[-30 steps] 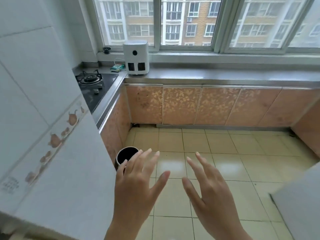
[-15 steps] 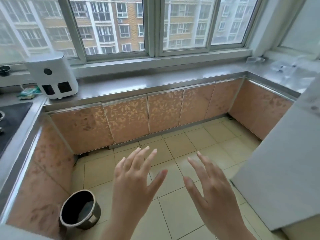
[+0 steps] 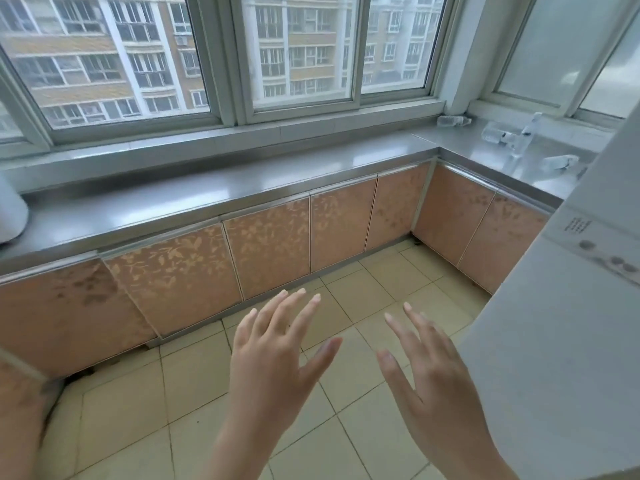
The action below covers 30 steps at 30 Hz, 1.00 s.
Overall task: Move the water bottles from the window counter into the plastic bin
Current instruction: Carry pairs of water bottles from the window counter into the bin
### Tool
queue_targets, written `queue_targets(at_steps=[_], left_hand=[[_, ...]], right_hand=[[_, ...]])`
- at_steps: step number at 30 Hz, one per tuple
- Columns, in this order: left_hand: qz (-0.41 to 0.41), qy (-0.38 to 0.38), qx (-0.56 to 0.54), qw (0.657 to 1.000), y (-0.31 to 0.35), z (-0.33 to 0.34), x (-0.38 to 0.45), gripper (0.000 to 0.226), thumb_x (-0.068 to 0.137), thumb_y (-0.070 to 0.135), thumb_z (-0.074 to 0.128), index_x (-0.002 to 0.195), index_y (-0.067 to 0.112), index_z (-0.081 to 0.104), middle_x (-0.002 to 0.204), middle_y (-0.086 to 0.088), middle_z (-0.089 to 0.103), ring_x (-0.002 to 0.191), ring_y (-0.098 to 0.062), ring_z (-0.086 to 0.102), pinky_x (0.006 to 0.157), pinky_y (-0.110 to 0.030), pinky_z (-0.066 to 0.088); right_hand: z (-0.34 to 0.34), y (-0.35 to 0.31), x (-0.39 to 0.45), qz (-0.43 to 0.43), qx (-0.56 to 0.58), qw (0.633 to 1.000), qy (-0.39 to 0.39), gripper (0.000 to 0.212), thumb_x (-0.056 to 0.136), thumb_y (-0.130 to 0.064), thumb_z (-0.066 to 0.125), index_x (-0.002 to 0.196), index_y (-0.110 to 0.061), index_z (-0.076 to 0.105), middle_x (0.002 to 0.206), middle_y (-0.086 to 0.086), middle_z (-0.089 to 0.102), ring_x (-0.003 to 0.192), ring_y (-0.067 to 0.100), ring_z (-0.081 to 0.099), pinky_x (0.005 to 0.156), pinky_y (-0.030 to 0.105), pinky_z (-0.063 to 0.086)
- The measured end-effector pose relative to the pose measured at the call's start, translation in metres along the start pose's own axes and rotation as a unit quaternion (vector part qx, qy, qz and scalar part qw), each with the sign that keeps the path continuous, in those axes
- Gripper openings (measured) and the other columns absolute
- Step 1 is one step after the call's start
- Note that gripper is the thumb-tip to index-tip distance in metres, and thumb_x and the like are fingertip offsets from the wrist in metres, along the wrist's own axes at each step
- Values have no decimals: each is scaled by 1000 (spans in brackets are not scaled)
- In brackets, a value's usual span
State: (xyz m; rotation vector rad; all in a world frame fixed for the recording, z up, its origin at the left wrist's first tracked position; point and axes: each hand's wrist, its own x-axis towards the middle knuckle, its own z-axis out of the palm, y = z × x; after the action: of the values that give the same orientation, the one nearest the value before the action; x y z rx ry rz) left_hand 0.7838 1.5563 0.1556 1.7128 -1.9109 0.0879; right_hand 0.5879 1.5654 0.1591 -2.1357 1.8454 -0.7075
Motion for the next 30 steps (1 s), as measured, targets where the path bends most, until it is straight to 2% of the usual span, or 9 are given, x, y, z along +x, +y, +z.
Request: queue_targets(at_steps=[3,12,18,25,30], left_hand=[[1,8,-4,1000,16,28,52,61,88,59,42,129,22,67,134,2,65,128,-24,58,105,-51,42],[24,-9,-4,1000,41,104,176,59,88,59,43,128,24,68,132,4,66,126,-23,59,104,-50,44],[47,-26,-26,998,36,161,269,58,88,59,44,128,24,68,132,5,66,126,-22,60,102,-47,45],[69,-50,-45,995,17,221,404,58,89,59,41,130,27,66,132,6,65,127,-21,59,103,-44,42],[76,-83,-64,992,12,259,498,57,90,61,49,132,26,64,136,5,64,132,-21,54,106,-47,41]], right_hand=[[-9,31,52,5,6,1000,8,68,83,-64,13,143,-39,35,157,-14,21,144,7,14,112,23,11],[-21,106,169,43,15,998,53,64,85,-61,20,139,-36,44,153,-10,32,139,12,28,109,33,27],[-7,135,257,75,21,994,78,64,84,-61,22,138,-37,46,153,-10,33,136,12,30,107,36,30],[9,159,383,114,8,991,74,70,80,-64,15,139,-38,43,155,-14,27,142,9,23,111,30,21],[6,174,465,136,-8,988,77,71,81,-64,15,141,-37,40,155,-14,23,143,7,20,117,38,20]])
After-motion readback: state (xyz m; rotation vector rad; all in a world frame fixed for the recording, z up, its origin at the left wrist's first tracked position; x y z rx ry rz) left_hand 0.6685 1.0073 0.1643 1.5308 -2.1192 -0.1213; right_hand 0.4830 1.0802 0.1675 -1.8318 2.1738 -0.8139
